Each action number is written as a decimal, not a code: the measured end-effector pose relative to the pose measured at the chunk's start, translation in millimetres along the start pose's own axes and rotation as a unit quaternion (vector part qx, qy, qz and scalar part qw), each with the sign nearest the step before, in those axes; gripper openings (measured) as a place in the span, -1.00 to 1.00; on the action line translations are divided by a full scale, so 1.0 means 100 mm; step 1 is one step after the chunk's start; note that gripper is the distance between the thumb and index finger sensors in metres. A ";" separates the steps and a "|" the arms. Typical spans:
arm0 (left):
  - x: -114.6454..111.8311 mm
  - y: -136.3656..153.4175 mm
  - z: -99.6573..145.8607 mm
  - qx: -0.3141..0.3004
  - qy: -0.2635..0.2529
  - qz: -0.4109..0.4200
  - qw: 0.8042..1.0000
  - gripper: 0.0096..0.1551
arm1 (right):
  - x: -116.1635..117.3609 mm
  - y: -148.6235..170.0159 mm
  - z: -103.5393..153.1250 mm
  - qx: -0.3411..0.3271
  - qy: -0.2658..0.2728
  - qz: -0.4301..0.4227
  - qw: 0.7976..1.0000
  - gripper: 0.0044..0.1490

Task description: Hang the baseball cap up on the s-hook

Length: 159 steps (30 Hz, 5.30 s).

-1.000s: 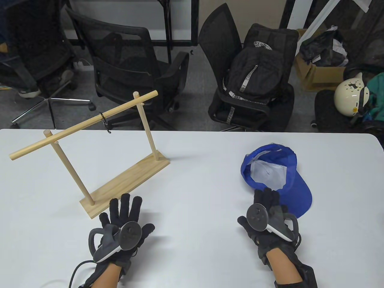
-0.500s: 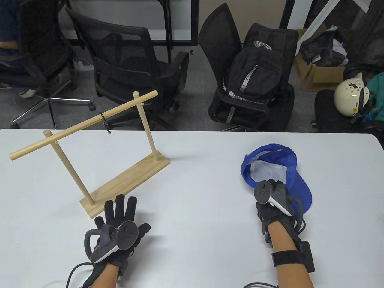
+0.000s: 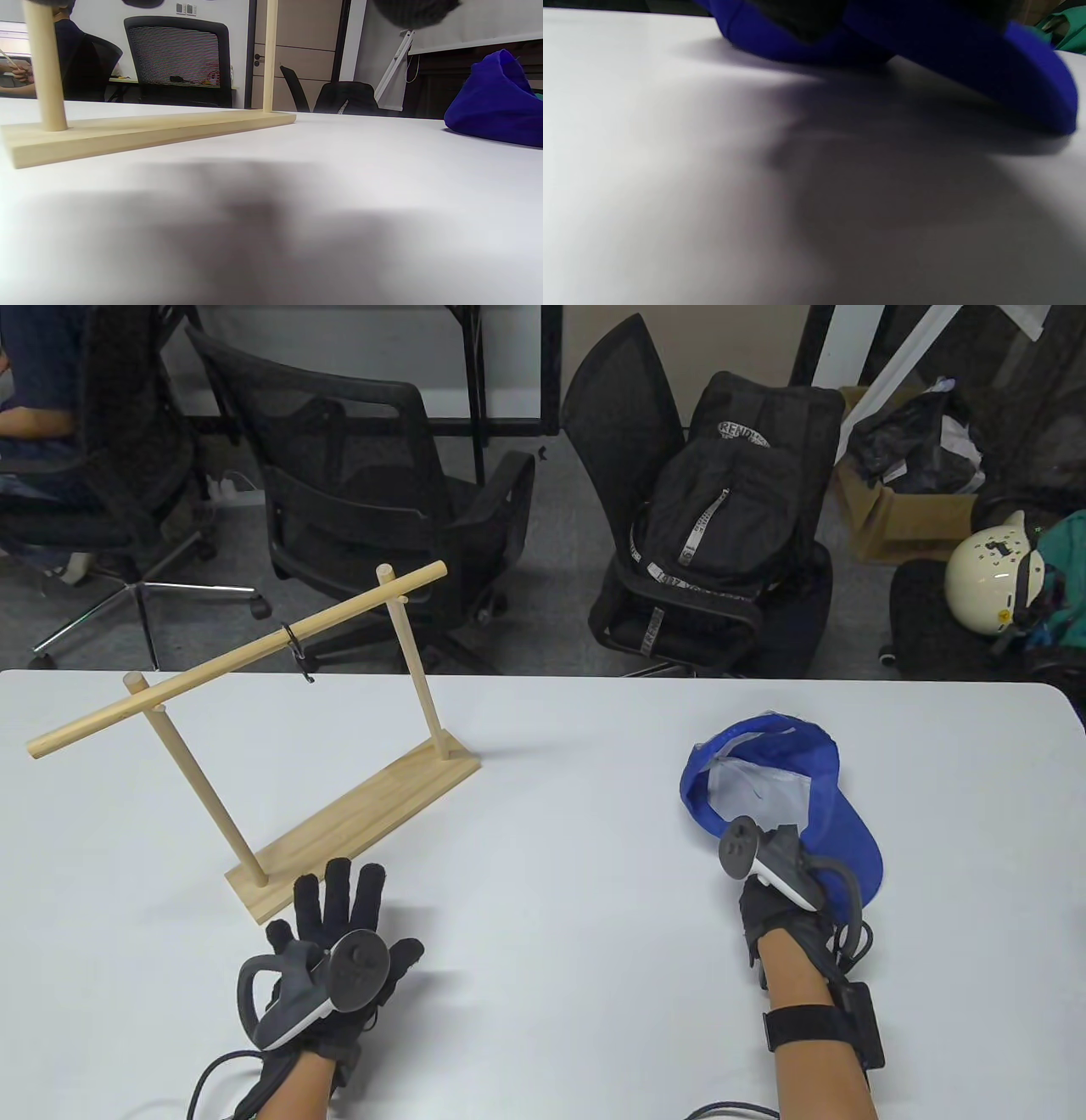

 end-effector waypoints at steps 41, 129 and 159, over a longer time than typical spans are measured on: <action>0.29 -0.53 0.04 -0.181 -0.085 0.239 0.950 0.41 | -1.36 -0.33 1.76 -0.286 0.278 -0.448 0.800 -0.45; 1.19 0.80 -0.21 0.074 -0.264 0.233 0.933 -0.49 | -0.08 -0.79 1.24 -0.318 0.035 -0.583 0.747 -0.07; -0.20 0.80 -0.51 0.102 -0.138 0.346 0.922 -0.50 | -0.06 -0.64 1.21 -0.305 0.029 -0.578 0.756 -0.07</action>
Point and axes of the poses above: the tracker on the back of each hand, its own y axis roughly to the little-finger side, its own z axis roughly from the fingertips to the wrist, x = y × z, the point moved 5 cm from there along -z, roughly from the wrist to the fingertips, and after that the axes turned 3 degrees about -z, right-handed, at the moved point
